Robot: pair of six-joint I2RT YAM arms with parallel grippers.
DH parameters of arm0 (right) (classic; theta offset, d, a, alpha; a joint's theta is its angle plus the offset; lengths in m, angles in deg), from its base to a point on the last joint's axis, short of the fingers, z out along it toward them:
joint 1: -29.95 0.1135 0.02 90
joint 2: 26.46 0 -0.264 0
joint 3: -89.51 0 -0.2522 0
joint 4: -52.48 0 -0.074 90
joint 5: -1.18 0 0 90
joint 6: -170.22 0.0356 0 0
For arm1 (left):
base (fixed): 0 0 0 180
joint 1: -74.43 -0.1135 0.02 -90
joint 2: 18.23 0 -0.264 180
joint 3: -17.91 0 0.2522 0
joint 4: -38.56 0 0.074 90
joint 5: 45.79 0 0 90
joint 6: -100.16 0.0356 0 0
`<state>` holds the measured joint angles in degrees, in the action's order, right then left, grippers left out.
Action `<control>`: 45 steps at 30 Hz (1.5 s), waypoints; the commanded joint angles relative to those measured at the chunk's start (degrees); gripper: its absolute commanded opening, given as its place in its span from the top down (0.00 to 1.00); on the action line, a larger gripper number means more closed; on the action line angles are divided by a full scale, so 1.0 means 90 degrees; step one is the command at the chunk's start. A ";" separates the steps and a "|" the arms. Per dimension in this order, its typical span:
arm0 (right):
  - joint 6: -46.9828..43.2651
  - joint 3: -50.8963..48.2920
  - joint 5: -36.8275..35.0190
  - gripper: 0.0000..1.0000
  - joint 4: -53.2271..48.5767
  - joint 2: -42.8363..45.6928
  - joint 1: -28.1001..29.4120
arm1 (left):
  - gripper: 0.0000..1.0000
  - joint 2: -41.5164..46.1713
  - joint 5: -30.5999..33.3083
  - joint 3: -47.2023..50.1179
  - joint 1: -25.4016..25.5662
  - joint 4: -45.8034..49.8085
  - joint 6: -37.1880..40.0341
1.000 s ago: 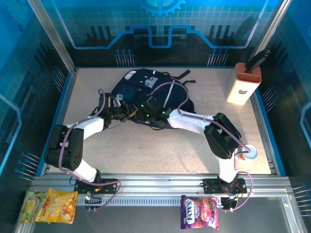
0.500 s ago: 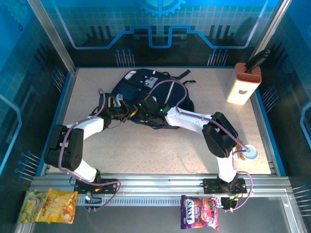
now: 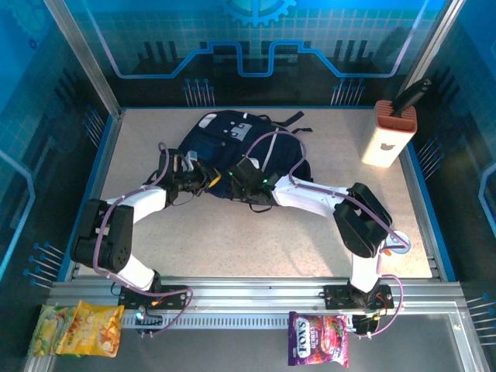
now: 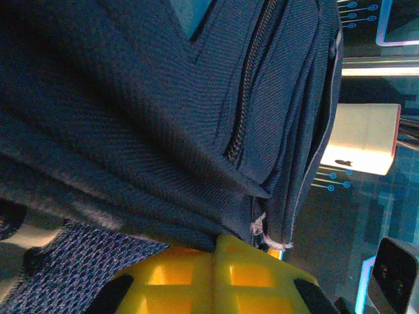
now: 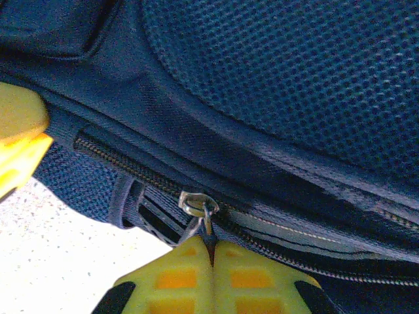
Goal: Pack the student bag
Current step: Zip the student bag at the top-center of the table.
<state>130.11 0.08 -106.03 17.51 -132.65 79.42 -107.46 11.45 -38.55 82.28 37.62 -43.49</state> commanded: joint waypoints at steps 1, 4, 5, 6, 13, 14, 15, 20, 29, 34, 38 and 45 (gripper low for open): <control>-0.0047 -0.0104 -0.0385 0.94 -0.0334 0.0125 -0.0010 | 1.00 0.0148 -0.0120 -0.0246 -0.0004 -0.0007 0.0180; -0.0261 0.0185 -0.0010 0.90 -0.0279 -0.0146 -0.0036 | 1.00 0.0148 -0.0165 -0.0261 -0.0004 -0.0005 0.0164; -0.0269 0.0337 0.0050 0.89 -0.0385 -0.0262 -0.0045 | 1.00 0.0150 -0.0182 -0.0273 -0.0005 -0.0007 0.0162; -0.0253 0.0452 0.0048 0.89 -0.0491 -0.0370 -0.0048 | 1.00 0.0166 -0.0196 -0.0274 -0.0004 -0.0003 0.0164; -0.0173 0.0847 -0.0045 0.84 -0.0739 -0.0677 -0.0056 | 1.00 0.0129 -0.0298 -0.0363 -0.0004 0.0215 0.0335; -0.0173 0.0871 -0.0064 0.83 -0.0748 -0.0690 -0.0068 | 1.00 0.0114 -0.0294 -0.0366 -0.0004 0.0221 0.0343; -0.0167 0.0883 -0.0087 0.82 -0.0766 -0.0692 -0.0074 | 1.00 0.0108 -0.0296 -0.0378 -0.0004 0.0221 0.0354; -0.0189 0.0981 -0.0245 0.76 -0.0791 -0.0740 -0.0073 | 1.00 0.0063 -0.0305 -0.0416 -0.0004 0.0215 0.0344; -0.0231 0.1169 -0.0395 0.80 -0.0848 -0.0945 -0.0132 | 1.00 0.0077 -0.0307 -0.0416 -0.0004 0.0238 0.0336; -0.0231 0.1113 -0.0596 0.93 -0.0903 -0.0914 -0.0167 | 1.00 0.0090 -0.0246 -0.0425 -0.0009 0.0268 0.0337; -0.0208 0.0736 -0.0886 0.96 -0.1008 -0.0562 -0.0165 | 1.00 0.0120 0.0047 -0.0399 -0.0038 0.0354 0.0394; 0.0167 -0.0647 -0.1589 0.96 -0.1197 0.0542 -0.0170 | 1.00 0.0022 0.0386 -0.0391 -0.0232 0.0307 0.0414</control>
<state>129.10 -1.64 -112.19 12.33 -131.84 79.14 -107.46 11.85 -40.21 82.07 41.33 -41.76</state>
